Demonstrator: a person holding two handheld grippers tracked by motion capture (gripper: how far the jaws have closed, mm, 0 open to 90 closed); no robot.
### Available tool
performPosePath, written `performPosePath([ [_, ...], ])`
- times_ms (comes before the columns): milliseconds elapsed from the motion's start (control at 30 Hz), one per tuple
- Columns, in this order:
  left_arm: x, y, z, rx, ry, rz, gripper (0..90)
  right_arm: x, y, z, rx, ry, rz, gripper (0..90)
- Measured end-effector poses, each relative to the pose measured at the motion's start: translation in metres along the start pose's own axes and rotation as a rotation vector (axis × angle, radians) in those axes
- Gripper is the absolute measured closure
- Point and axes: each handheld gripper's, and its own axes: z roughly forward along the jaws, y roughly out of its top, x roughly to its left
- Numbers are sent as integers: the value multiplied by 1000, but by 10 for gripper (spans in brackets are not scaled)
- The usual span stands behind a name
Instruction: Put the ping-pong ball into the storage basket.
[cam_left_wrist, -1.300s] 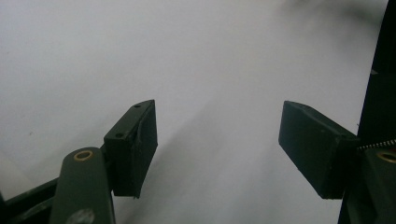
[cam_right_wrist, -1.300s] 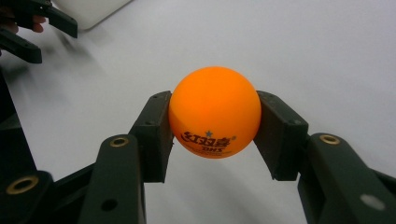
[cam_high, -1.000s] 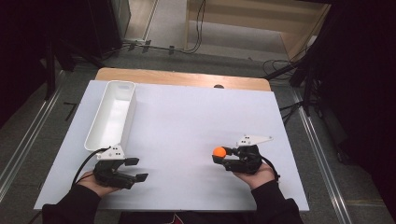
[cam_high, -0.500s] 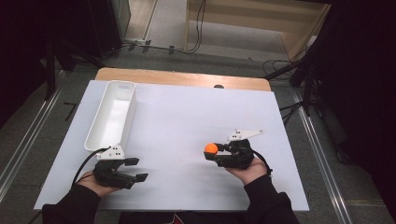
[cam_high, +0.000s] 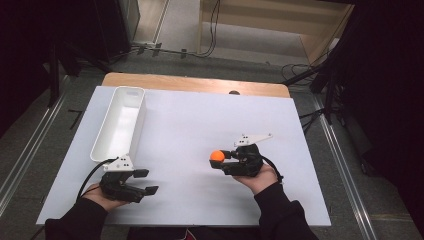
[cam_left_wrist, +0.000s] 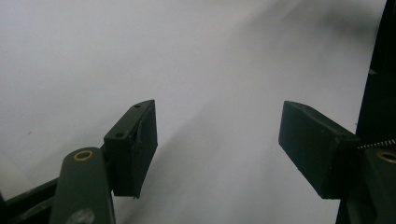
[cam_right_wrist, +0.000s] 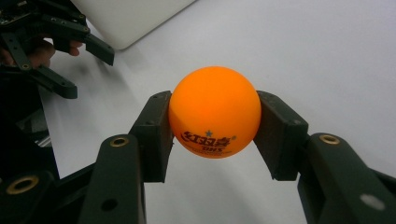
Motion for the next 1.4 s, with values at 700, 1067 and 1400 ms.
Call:
performPosePath([
  [700,0,0,0,-2,0,1,287,8,19,15,11,18,-23,481],
  [1067,0,0,0,-2,-3,-1,287,10,31,24,10,32,-27,481],
  [1400,0,0,0,1,-5,-1,287,18,45,36,13,37,-53,482],
])
